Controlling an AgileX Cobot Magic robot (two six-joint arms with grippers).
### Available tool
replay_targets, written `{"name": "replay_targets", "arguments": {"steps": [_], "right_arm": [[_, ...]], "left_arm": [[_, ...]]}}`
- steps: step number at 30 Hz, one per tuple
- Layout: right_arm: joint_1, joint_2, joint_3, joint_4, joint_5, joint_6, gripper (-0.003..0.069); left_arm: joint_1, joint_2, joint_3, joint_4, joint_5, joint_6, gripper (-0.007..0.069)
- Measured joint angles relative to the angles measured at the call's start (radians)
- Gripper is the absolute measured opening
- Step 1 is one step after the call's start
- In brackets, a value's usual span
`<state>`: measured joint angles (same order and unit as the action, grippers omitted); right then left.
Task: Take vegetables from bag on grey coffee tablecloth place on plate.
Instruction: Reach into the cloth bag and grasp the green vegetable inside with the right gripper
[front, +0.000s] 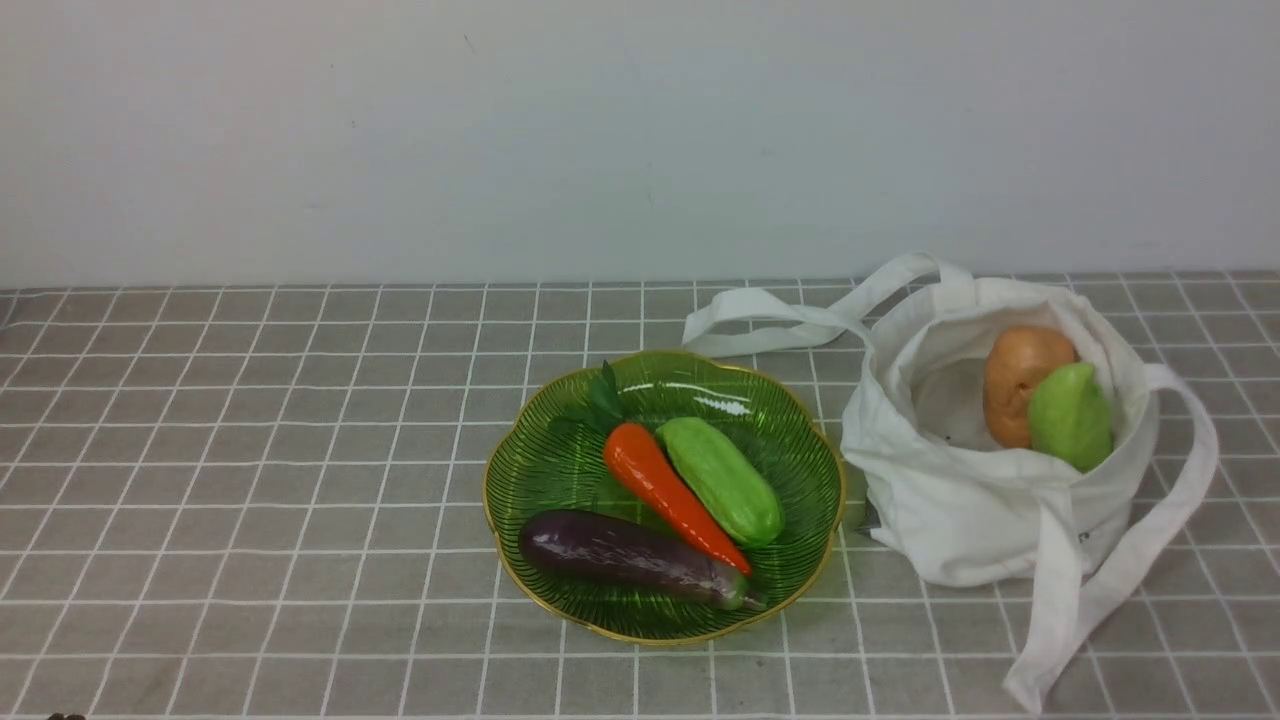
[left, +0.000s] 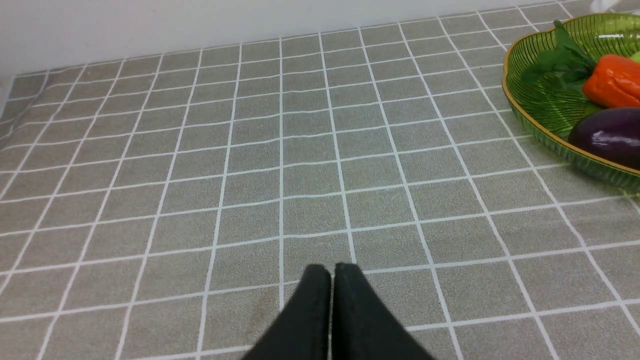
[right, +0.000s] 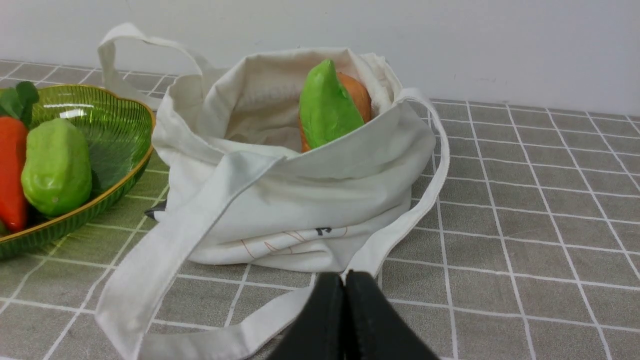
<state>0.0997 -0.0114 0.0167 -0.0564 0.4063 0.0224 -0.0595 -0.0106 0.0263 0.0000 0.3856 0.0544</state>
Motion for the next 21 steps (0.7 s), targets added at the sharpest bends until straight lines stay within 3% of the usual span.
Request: {"name": "replay_targets", "arguments": {"steps": [12,17,18,19,21], "right_arm": [[0.000,0.000,0.003,0.030,-0.026,0.037,-0.0015],[0.000,0.000,0.012,0.420,-0.104,0.290,-0.0015],[0.000,0.000,0.012,0.437,-0.104,0.299,-0.0015],[0.000,0.000,0.012,0.567,-0.114,0.357,-0.0015],[0.000,0.000,0.012,0.640,-0.115,0.378,-0.0015]], "left_arm": [[0.000,0.000,0.000,0.000,0.000,0.000,-0.0008],[0.000,0.000,0.000,0.000,0.000,0.000,-0.0008],[0.000,0.000,0.000,0.000,0.000,0.000,-0.0008],[0.000,0.000,0.000,0.000,0.000,0.000,-0.0008],[0.000,0.000,0.000,0.000,0.000,0.000,-0.0008]]}}
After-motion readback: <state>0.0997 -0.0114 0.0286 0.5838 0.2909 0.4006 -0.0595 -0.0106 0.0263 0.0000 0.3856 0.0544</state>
